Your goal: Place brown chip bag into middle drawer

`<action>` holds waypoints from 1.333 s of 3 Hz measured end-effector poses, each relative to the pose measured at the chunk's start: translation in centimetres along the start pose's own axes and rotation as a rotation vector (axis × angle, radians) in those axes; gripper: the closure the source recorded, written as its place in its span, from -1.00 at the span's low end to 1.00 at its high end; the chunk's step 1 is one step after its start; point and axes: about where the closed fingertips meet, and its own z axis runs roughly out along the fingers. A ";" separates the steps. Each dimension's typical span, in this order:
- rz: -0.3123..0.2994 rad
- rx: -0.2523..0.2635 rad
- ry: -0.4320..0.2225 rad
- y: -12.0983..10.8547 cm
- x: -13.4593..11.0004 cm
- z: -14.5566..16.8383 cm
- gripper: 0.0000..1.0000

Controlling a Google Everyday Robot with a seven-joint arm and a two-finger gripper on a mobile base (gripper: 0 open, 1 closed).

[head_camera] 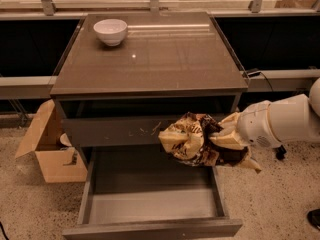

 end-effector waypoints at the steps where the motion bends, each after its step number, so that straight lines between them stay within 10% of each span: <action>1: 0.005 -0.006 0.000 -0.4 2.4 3.0 1.00; 2: 0.088 -0.038 -0.015 -1.2 8.1 10.1 1.00; 4: 0.097 -0.040 -0.011 -1.9 9.2 12.1 1.00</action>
Offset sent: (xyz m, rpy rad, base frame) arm 0.0524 -0.0036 -0.1913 0.0872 0.1163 -0.0671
